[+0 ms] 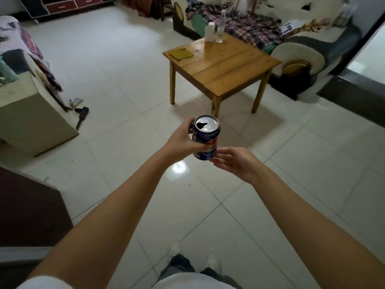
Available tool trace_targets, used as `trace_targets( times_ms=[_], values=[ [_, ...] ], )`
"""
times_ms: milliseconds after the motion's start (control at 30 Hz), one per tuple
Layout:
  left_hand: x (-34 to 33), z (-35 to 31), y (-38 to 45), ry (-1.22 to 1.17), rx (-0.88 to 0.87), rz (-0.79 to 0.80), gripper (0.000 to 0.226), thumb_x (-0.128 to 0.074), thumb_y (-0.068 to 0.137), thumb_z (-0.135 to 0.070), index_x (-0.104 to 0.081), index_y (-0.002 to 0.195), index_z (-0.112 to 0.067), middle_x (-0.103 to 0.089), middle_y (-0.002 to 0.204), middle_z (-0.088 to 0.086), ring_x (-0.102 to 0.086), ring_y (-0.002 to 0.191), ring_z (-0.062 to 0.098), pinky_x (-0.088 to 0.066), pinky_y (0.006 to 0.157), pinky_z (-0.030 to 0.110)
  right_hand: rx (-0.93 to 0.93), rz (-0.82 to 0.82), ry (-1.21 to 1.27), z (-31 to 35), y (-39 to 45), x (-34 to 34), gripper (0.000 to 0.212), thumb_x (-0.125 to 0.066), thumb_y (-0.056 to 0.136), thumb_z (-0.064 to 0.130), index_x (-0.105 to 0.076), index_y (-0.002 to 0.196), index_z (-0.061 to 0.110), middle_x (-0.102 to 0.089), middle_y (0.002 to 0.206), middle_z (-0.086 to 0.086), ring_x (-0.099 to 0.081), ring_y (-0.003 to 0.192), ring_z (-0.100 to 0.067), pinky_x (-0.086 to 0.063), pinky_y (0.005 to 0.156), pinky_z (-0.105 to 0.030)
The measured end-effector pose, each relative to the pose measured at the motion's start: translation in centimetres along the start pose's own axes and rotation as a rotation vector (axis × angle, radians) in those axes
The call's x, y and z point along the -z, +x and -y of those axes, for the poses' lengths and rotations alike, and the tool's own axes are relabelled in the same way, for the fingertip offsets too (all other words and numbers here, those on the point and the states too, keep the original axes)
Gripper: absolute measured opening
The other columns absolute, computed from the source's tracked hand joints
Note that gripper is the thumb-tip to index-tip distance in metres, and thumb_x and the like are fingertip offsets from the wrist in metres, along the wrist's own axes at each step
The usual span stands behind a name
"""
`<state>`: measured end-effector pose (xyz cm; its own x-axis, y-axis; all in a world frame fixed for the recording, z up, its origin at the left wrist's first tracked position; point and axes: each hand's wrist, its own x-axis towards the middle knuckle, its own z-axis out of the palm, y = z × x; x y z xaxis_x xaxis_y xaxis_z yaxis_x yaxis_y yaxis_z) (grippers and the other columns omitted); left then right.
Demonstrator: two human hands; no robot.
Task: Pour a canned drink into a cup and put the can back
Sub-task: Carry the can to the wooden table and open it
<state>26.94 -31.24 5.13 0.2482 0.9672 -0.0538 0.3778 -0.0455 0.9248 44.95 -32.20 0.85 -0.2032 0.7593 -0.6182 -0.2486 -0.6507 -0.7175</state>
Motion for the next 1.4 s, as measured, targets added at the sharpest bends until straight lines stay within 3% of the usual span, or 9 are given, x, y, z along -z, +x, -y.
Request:
trace_targets(
  times_ms=[100, 233, 367, 567, 767, 1400],
  values=[
    [-3.2, -1.3, 1.4, 0.025, -0.030, 0.089, 0.071, -0.080, 0.068, -0.015, -0.041, 0.127, -0.018, -0.053, 0.117, -0.006, -0.050, 0.115, 0.015, -0.048, 0.094, 0.030, 0.033, -0.056, 0.039, 0.3, -1.4, 3.4, 0.028, -0.043, 0.090, 0.004, -0.059, 0.110, -0.006, -0.069, 0.101, -0.019, -0.070, 0.089, -0.025, -0.056, 0.068, -0.027],
    [-7.6, -2.8, 3.0, 0.000, -0.047, 0.179, 0.071, -0.080, 0.068, -0.014, -0.041, 0.128, -0.017, -0.052, 0.115, -0.008, -0.050, 0.108, 0.009, -0.047, 0.083, 0.017, 0.051, -0.118, 0.103, 0.6, -2.9, 8.0, 0.023, -0.046, 0.089, 0.005, -0.062, 0.103, -0.004, -0.069, 0.100, -0.020, -0.070, 0.086, -0.024, -0.056, 0.064, -0.026],
    [-11.0, -3.5, 4.6, 0.001, -0.046, 0.223, 0.072, -0.079, 0.069, -0.015, -0.040, 0.129, -0.017, -0.052, 0.118, -0.006, -0.049, 0.113, 0.013, -0.046, 0.094, 0.030, 0.061, -0.144, 0.119, 0.9, -3.6, 11.8, 0.024, -0.048, 0.089, 0.006, -0.062, 0.105, -0.004, -0.069, 0.101, -0.020, -0.070, 0.089, -0.025, -0.056, 0.065, -0.026],
    [-14.2, -4.4, 8.5, 0.006, -0.047, 0.305, 0.069, -0.078, 0.070, -0.012, -0.040, 0.128, -0.016, -0.050, 0.119, -0.006, -0.047, 0.117, 0.015, -0.046, 0.100, 0.037, 0.079, -0.171, 0.160, 2.2, -2.9, 15.5, 0.024, -0.042, 0.090, 0.006, -0.062, 0.100, -0.003, -0.069, 0.100, -0.019, -0.067, 0.094, -0.027, -0.054, 0.076, -0.030],
    [-16.8, -5.2, 15.5, 0.011, -0.071, 0.370, 0.072, -0.078, 0.069, -0.012, -0.039, 0.130, -0.015, -0.051, 0.126, 0.000, -0.047, 0.121, 0.018, -0.044, 0.102, 0.042, 0.090, -0.231, 0.219, 6.0, 0.7, 19.4, 0.023, -0.040, 0.091, 0.005, -0.061, 0.098, -0.002, -0.069, 0.097, -0.019, -0.068, 0.089, -0.027, -0.053, 0.076, -0.030],
    [-22.2, -8.5, 43.8, -0.001, -0.102, 0.447, 0.071, -0.075, 0.072, -0.011, -0.038, 0.132, -0.016, -0.049, 0.130, 0.001, -0.044, 0.119, 0.013, -0.041, 0.089, 0.022, 0.084, -0.334, 0.260, 25.5, 17.2, 30.7, 0.026, -0.034, 0.092, 0.002, -0.060, 0.095, -0.003, -0.067, 0.092, -0.018, -0.066, 0.084, -0.027, -0.054, 0.069, -0.029]
  ],
)
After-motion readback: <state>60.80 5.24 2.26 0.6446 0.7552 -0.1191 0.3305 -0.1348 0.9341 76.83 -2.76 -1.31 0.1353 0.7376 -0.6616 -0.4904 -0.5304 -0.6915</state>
